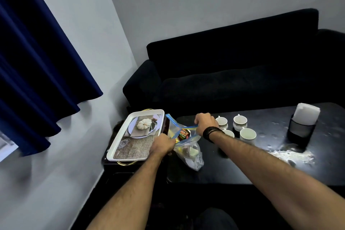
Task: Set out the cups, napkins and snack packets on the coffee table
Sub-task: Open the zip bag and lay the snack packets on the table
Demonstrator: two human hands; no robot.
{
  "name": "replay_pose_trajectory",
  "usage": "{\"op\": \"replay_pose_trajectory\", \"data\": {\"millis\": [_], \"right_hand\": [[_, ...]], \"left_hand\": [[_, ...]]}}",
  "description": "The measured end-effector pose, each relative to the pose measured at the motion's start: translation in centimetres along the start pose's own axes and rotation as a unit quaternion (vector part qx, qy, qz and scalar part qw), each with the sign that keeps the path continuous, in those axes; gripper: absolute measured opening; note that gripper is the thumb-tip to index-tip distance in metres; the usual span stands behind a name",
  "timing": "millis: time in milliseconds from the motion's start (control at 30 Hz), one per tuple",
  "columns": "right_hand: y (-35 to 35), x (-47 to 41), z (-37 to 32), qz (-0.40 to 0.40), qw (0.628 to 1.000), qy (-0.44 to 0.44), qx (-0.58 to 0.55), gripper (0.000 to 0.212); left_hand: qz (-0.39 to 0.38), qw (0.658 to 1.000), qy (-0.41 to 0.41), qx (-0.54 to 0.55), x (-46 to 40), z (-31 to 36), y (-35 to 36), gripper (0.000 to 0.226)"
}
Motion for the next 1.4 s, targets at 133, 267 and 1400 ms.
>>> {"op": "replay_pose_trajectory", "data": {"millis": [133,267,1400], "right_hand": [[0.9,0.2,-0.9,-0.056,0.997,-0.047,0.007,0.026],[1.8,-0.2,-1.2,-0.1,0.993,-0.063,0.005,0.025],[4.8,-4.5,-1.1,-0.176,0.979,-0.062,0.085,0.03]], "left_hand": [[-0.014,0.998,-0.003,-0.063,0.2,0.7,0.1,0.026],[0.053,0.995,0.023,-0.084,-0.9,0.9,-0.3,0.027],[0.085,0.976,-0.045,0.197,-3.5,-1.3,2.7,0.061]]}}
Point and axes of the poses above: each hand's wrist, its own x-axis away from the middle knuckle, its own y-axis out of the palm, z = x × y, the point moved 2 cm from there along -x, towards the middle knuckle
